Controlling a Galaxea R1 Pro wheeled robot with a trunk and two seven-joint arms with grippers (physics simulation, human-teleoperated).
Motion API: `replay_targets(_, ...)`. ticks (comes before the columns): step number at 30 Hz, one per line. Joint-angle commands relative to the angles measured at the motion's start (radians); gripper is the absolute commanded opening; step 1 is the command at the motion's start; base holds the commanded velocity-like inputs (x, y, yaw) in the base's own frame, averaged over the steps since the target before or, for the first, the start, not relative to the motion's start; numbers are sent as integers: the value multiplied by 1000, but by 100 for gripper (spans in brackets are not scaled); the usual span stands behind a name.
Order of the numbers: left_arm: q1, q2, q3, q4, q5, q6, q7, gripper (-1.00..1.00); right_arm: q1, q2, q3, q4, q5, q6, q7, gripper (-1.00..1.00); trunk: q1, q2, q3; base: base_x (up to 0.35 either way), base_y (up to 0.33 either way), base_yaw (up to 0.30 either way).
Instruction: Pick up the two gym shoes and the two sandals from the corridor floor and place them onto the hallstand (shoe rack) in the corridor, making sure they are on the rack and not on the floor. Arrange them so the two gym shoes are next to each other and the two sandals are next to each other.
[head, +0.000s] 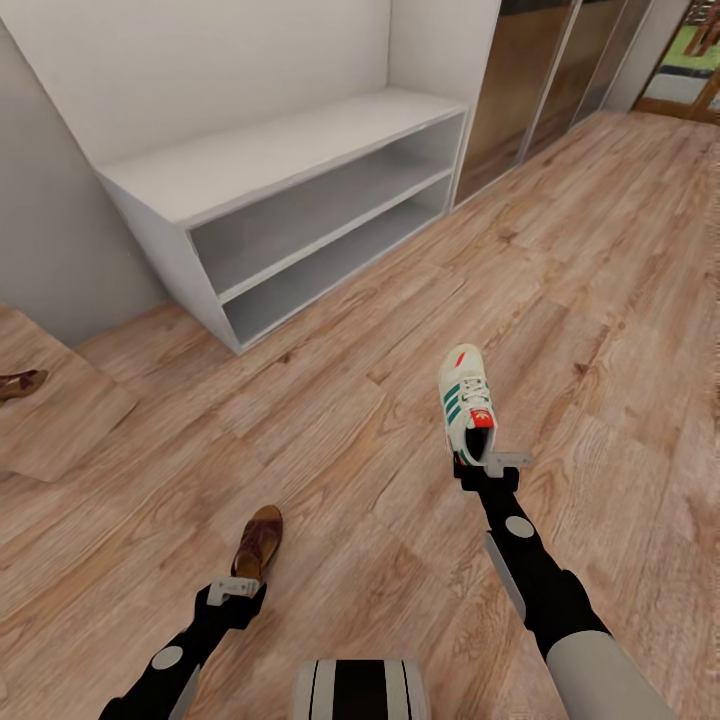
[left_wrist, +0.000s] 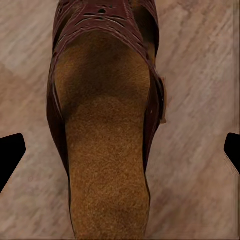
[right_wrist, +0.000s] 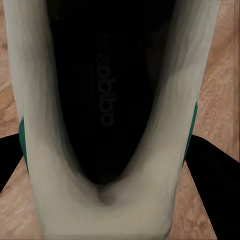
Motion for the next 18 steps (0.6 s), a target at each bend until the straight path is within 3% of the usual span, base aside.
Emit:
replay_targets(1, 0, 0, 8, 0, -8, -4, -7, 100, -1, -1, 4, 1, 4, -1, -8, -100, 0, 0, -1, 0, 0, -168)
replay_targets(6, 1, 1, 8, 1, -9, -4, -6, 100, -1, 0, 4, 1, 3, -1, -8, -100, 0, 0, -1, 0, 0, -82)
replay_targets(18, 4, 1, 7, 1, -8, -6, 24, 100, -1, 0, 4, 1, 3, -1, -8, -100, 5, -3, -51, 0, 0, -11)
